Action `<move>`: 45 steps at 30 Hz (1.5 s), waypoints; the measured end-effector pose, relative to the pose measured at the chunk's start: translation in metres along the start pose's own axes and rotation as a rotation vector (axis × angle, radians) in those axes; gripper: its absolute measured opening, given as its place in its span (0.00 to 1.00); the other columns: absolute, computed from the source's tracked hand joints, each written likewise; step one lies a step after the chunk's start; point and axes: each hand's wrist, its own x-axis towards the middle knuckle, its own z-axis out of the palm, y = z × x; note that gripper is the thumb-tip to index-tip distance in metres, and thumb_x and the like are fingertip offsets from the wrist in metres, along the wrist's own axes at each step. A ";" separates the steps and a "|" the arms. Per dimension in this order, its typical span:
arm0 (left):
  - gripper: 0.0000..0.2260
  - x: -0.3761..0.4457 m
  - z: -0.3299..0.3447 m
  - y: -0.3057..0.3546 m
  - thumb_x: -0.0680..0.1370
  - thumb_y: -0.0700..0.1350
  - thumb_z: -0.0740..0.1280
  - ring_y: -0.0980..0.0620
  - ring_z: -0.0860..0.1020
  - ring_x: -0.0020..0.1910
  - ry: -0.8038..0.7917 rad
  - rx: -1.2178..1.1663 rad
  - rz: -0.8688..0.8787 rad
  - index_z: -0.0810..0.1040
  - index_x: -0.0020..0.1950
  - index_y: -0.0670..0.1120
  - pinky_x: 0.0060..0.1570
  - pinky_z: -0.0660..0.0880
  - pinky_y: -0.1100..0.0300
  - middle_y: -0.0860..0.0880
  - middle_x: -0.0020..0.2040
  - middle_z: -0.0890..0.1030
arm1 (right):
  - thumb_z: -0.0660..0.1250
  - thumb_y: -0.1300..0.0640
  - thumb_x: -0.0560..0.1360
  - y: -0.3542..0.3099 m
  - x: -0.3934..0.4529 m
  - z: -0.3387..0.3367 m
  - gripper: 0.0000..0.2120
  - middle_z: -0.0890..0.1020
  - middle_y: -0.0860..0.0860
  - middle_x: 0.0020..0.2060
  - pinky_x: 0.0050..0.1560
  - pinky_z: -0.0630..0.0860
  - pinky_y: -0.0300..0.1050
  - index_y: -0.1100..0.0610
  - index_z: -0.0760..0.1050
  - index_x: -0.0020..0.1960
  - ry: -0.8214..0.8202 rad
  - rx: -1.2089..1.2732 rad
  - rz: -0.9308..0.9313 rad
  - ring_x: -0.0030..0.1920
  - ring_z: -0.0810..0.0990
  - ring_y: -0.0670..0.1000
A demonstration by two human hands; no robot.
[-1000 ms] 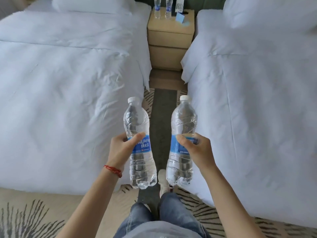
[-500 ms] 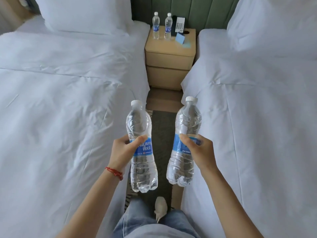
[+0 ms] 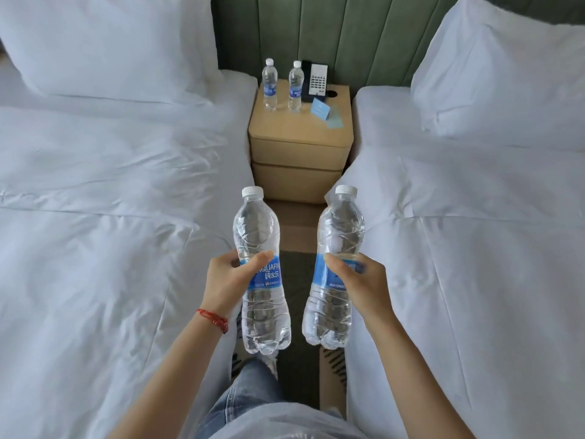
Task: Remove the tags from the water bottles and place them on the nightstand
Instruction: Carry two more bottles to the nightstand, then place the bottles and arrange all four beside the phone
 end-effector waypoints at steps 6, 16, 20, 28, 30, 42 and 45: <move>0.04 0.120 -0.002 0.034 0.69 0.47 0.72 0.59 0.81 0.30 -0.034 0.022 0.016 0.80 0.37 0.47 0.27 0.73 0.71 0.56 0.28 0.82 | 0.74 0.53 0.68 -0.035 0.105 0.037 0.06 0.83 0.40 0.31 0.29 0.72 0.30 0.54 0.79 0.41 0.005 0.003 0.001 0.34 0.82 0.40; 0.05 0.299 0.032 0.064 0.68 0.48 0.74 0.57 0.82 0.32 -0.046 0.018 -0.038 0.81 0.37 0.48 0.29 0.75 0.69 0.54 0.31 0.84 | 0.73 0.48 0.61 -0.064 0.278 0.060 0.10 0.83 0.42 0.31 0.29 0.72 0.31 0.52 0.80 0.39 -0.010 0.000 0.047 0.33 0.82 0.40; 0.15 0.378 0.057 0.084 0.63 0.53 0.72 0.49 0.83 0.38 -0.038 0.001 -0.063 0.82 0.42 0.43 0.39 0.80 0.57 0.45 0.38 0.85 | 0.74 0.50 0.63 -0.085 0.368 0.066 0.07 0.82 0.41 0.29 0.28 0.72 0.30 0.52 0.79 0.37 -0.021 0.012 0.034 0.31 0.80 0.38; 0.03 0.510 0.078 0.132 0.69 0.44 0.73 0.59 0.81 0.31 0.026 -0.017 -0.052 0.81 0.37 0.47 0.29 0.74 0.69 0.55 0.30 0.83 | 0.75 0.54 0.67 -0.136 0.513 0.079 0.04 0.84 0.40 0.32 0.29 0.72 0.30 0.50 0.80 0.40 -0.043 0.014 0.024 0.34 0.82 0.39; 0.02 0.540 0.079 0.138 0.69 0.44 0.73 0.58 0.81 0.32 0.031 -0.015 -0.048 0.81 0.39 0.48 0.30 0.75 0.69 0.56 0.31 0.83 | 0.74 0.54 0.67 -0.140 0.542 0.088 0.04 0.84 0.40 0.32 0.29 0.73 0.30 0.50 0.80 0.41 -0.042 0.003 0.025 0.35 0.82 0.39; 0.12 0.742 0.065 0.136 0.64 0.42 0.77 0.58 0.82 0.41 -0.104 0.148 -0.077 0.80 0.43 0.53 0.41 0.78 0.59 0.53 0.42 0.84 | 0.75 0.62 0.66 -0.143 0.714 0.168 0.09 0.84 0.48 0.38 0.38 0.78 0.36 0.55 0.79 0.44 0.035 -0.100 0.041 0.38 0.82 0.41; 0.15 0.777 0.067 0.131 0.60 0.47 0.76 0.60 0.81 0.41 -0.139 0.200 -0.073 0.78 0.44 0.52 0.41 0.78 0.63 0.53 0.41 0.84 | 0.76 0.61 0.65 -0.138 0.747 0.180 0.10 0.83 0.46 0.38 0.38 0.76 0.33 0.54 0.78 0.44 0.054 -0.193 0.017 0.39 0.81 0.39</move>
